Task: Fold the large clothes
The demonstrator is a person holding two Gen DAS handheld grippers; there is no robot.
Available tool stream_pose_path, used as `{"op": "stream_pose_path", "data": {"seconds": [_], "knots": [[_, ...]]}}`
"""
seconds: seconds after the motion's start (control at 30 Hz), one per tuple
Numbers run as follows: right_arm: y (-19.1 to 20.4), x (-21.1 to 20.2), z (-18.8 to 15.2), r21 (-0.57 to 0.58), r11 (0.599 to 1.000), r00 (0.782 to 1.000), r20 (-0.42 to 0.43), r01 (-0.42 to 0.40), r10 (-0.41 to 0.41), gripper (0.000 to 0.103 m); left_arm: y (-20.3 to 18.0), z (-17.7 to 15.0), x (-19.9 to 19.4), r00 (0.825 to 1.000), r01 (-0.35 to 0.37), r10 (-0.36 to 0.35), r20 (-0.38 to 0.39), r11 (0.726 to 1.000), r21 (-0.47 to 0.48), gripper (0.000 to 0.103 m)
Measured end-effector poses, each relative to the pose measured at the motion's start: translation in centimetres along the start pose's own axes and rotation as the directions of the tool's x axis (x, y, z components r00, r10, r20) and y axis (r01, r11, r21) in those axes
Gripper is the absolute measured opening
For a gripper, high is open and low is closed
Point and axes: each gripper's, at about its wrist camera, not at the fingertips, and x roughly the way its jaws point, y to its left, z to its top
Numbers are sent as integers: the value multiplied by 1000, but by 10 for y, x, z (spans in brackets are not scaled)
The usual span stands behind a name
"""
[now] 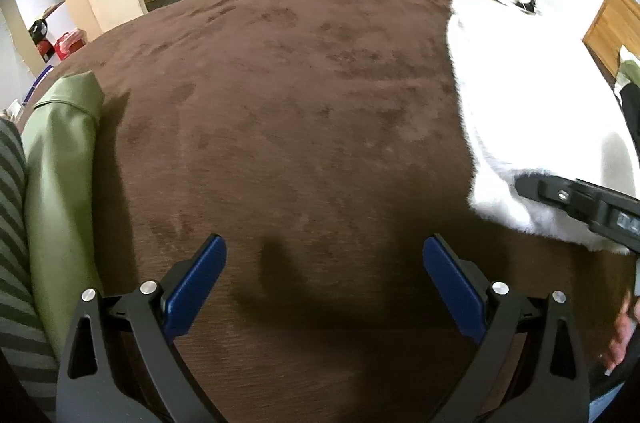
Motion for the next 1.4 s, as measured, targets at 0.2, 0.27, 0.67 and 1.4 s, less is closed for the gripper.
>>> {"op": "stream_pose_path", "data": {"seconds": [0.2, 0.27, 0.67, 1.4], "knots": [[26, -24, -18, -135, 991, 1000, -12, 1, -3, 84, 8, 6, -12, 1000, -15, 15, 23, 1000, -6, 96], [21, -37, -27, -133, 991, 1000, -7, 16, -17, 84, 6, 9, -16, 999, -6, 6, 32, 1000, -3, 96], [-46, -108, -36, 6, 986, 980, 108, 168, -168, 88, -78, 42, -24, 979, 145, -164, 118, 978, 151, 96], [-118, -99, -51, 164, 963, 969, 85, 215, -231, 90, -65, 38, 31, 970, 243, -244, 4, 967, 76, 96]]}}
